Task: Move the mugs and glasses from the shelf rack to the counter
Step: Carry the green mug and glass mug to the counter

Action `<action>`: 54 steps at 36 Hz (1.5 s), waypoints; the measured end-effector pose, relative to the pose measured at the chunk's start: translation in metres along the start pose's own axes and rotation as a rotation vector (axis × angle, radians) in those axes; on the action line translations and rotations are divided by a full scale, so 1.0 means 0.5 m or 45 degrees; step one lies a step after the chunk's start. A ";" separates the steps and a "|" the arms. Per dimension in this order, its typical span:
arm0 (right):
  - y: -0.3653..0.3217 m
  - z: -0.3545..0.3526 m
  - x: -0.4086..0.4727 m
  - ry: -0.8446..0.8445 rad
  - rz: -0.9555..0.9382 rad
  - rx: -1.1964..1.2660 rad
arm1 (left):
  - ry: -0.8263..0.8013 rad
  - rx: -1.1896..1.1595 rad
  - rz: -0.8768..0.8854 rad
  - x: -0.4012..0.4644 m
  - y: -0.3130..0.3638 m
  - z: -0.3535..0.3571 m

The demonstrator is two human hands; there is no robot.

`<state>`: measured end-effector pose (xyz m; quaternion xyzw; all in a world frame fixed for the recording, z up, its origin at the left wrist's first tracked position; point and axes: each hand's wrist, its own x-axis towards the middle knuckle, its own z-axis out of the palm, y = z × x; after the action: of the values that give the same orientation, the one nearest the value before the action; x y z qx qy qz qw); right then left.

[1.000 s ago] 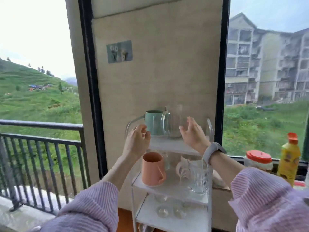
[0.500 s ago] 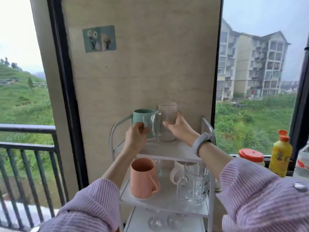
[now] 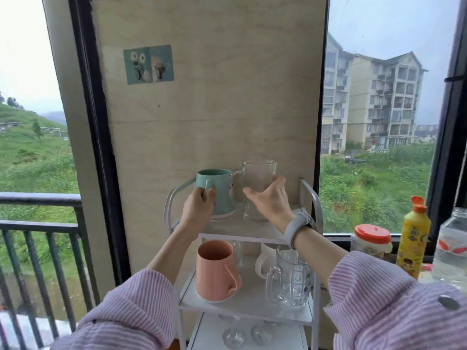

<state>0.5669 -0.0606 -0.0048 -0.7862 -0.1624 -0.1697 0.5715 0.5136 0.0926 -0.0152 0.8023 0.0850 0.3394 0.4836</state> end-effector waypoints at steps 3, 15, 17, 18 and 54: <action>-0.004 -0.002 -0.011 0.015 -0.024 -0.038 | 0.058 -0.082 -0.016 -0.009 0.000 0.004; -0.023 -0.053 -0.094 0.070 -0.238 0.010 | 0.376 -0.244 0.185 -0.076 0.049 -0.022; -0.032 -0.079 -0.117 0.085 -0.287 0.062 | 0.378 -0.278 0.276 -0.104 0.076 -0.029; -0.036 -0.094 -0.129 0.101 -0.309 0.091 | 0.378 -0.289 0.314 -0.120 0.089 -0.032; 0.384 -1.262 -1.272 0.955 0.584 -0.380 | -1.302 -0.532 0.315 -1.397 0.474 0.746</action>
<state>0.0362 -0.7579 -0.2720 -0.7599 0.2599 -0.3329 0.4941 0.1746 -0.6226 -0.2533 0.7559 -0.3238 -0.0286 0.5683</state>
